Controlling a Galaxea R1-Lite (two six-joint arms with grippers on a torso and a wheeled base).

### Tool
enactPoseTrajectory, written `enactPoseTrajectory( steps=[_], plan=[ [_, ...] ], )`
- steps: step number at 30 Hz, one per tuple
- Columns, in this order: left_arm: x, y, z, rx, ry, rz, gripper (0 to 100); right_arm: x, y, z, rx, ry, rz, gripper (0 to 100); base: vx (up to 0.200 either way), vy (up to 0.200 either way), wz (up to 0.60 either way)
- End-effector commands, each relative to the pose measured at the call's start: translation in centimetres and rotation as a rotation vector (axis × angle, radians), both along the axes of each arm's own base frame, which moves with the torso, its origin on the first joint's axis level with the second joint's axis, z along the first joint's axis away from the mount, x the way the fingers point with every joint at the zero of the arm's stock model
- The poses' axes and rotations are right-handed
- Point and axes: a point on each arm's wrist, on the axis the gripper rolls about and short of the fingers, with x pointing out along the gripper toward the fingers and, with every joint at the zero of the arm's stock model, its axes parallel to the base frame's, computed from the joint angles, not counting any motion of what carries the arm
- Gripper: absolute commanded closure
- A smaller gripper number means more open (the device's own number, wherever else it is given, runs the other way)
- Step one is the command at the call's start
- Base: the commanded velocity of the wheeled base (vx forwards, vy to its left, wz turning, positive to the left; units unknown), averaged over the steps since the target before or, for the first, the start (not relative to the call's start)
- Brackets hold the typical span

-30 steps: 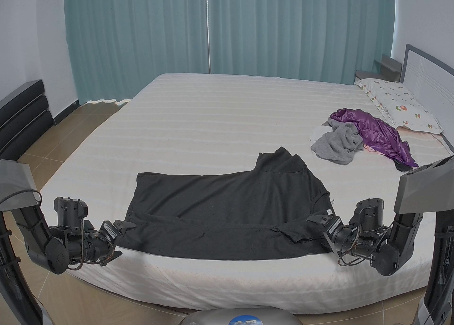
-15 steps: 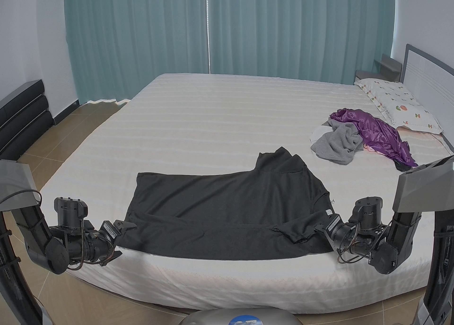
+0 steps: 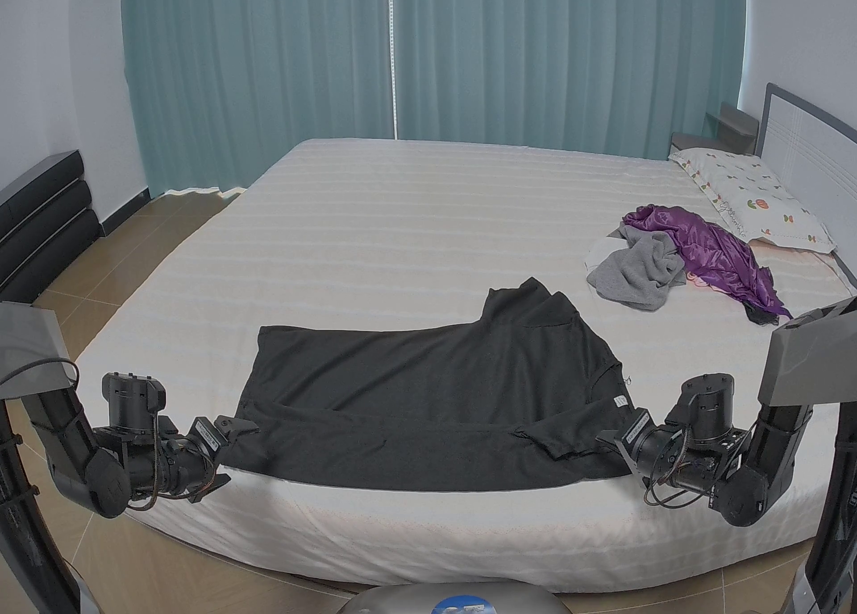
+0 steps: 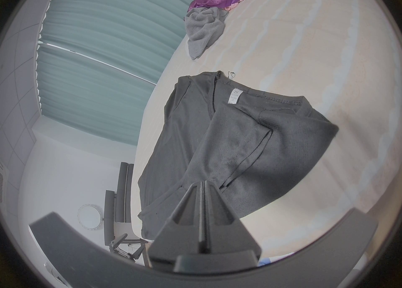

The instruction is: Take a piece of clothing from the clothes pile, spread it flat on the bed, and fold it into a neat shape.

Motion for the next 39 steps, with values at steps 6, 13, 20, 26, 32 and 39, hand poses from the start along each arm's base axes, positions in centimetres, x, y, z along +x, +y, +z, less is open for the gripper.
enactPoseTrajectory(
  steps=[6,13,20,26,32,39],
  plan=[
    [0.0,0.0,-0.1,0.001,0.003,0.000,0,-0.7,-0.2,0.1,-0.007,0.013,0.002,100,0.000,0.000,0.00],
    [0.1,0.0,-0.1,0.001,0.005,0.002,0,0.1,0.0,-1.7,-0.016,0.054,0.006,0,0.000,0.000,0.00],
    [0.1,0.0,-0.1,0.002,0.004,0.001,0,1.2,0.0,-1.9,-0.012,0.032,-0.011,0,0.000,0.000,0.00],
    [0.1,0.0,-0.1,0.004,0.003,-0.001,0,2.0,-0.1,-2.0,-0.007,0.018,-0.023,0,0.000,0.000,0.00],
    [0.0,0.0,-0.2,0.004,0.005,-0.001,0,2.5,-0.1,-2.2,-0.006,0.010,-0.029,100,0.000,0.000,0.00],
    [0.0,0.0,-0.2,0.004,0.006,-0.001,0,2.5,-0.1,-2.2,-0.006,0.010,-0.032,100,0.000,0.000,0.00]
  ],
)
